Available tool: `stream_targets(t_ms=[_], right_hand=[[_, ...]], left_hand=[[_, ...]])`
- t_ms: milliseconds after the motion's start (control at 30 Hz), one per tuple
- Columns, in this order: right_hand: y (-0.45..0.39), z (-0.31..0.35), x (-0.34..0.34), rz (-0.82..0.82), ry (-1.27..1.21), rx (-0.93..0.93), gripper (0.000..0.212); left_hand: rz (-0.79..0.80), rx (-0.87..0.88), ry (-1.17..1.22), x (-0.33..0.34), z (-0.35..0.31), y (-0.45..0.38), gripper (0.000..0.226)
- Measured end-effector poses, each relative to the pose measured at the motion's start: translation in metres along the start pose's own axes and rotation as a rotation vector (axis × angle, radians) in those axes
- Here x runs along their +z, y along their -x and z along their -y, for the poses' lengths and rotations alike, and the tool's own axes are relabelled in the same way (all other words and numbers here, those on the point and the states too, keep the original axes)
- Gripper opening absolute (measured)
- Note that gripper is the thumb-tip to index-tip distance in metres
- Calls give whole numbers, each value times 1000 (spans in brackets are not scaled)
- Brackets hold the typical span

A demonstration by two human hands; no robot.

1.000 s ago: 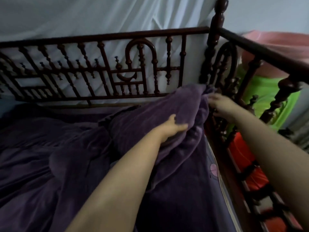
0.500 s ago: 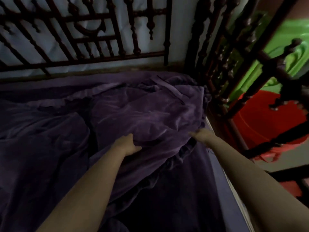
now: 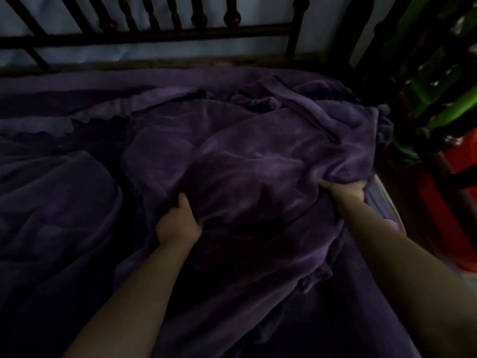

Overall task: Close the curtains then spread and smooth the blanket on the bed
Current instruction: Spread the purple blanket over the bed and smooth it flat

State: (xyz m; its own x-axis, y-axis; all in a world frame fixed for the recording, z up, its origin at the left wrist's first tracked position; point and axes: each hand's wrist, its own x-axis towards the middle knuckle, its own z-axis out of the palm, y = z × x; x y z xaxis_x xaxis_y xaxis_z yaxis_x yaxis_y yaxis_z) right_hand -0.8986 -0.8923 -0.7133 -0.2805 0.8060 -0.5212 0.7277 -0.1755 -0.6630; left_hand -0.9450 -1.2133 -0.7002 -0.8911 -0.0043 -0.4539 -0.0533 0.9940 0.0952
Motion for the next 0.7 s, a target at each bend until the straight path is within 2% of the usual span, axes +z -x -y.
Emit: stream_targets(t_ms=[33, 67, 100, 167, 267, 333, 400, 500, 600, 633, 700], right_hand=[[0, 5, -2, 11, 62, -61, 100], [2, 13, -5, 7, 172, -164, 77], [6, 27, -11, -18, 274, -295, 56], [18, 69, -26, -94, 362, -555, 34], [43, 153, -57, -210, 291, -815, 30], [60, 212, -88, -289, 155, -919, 30], [71, 257, -118, -339, -1, -971, 33], [78, 290, -151, -382, -157, -1051, 39], [58, 285, -146, -455, -133, -1042, 46], [43, 273, -136, -460, -86, -1013, 50], [9, 229, -110, -412, 103, -870, 64]], left_hand=[[-12, 39, -46, 1, -1, -1, 53], [-23, 75, -54, 0, -1, -1, 38], [-41, 114, -14, -5, -5, -2, 34], [-115, 192, 134, -28, -21, 3, 35], [-429, 224, 293, -83, -54, 20, 36], [-639, 170, 454, -123, -68, 32, 39], [-810, 149, 586, -155, -72, 38, 32], [-962, 203, 647, -184, -85, 37, 20], [-923, 228, 548, -173, -99, 17, 18], [-845, 223, 491, -158, -101, 6, 22], [-542, 247, 360, -117, -103, -16, 38]])
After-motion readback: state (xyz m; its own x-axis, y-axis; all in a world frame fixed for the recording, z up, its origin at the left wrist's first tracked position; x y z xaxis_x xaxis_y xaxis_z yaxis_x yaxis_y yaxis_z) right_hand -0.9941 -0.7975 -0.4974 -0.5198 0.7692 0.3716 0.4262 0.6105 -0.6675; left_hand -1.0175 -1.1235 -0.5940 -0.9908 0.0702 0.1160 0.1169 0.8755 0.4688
